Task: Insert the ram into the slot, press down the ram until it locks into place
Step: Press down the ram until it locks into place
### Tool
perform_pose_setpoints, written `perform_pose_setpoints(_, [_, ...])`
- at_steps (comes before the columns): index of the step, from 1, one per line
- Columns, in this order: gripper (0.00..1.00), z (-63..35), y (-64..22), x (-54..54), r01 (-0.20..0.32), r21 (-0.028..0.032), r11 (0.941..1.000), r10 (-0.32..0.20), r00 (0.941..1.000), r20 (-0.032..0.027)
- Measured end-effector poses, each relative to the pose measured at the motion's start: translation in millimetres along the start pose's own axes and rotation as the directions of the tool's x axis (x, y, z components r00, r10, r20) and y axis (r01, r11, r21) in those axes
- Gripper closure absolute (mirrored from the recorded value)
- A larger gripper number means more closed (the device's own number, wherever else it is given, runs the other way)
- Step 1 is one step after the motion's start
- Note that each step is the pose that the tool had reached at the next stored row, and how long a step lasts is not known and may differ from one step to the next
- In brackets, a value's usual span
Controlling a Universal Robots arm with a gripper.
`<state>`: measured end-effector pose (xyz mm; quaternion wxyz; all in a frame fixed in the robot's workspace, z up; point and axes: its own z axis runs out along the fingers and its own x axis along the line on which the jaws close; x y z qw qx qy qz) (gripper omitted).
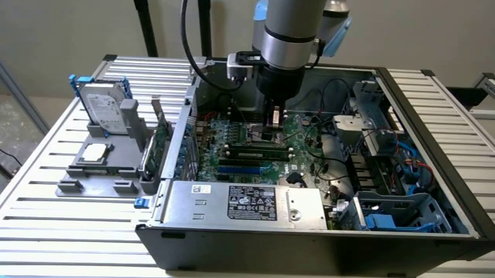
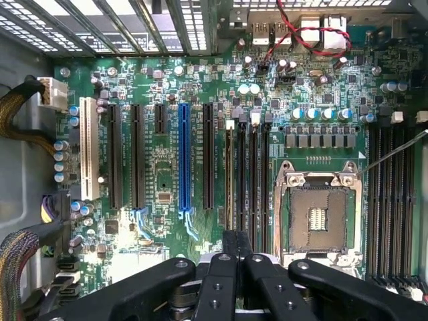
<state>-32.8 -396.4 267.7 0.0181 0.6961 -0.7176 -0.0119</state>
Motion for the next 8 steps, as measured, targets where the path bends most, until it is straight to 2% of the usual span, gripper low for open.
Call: perform_pose_setpoints(8, [0.89,0.0,0.0,0.0,0.000,0.0000,1.0000,0.000,1.0000,0.0000])
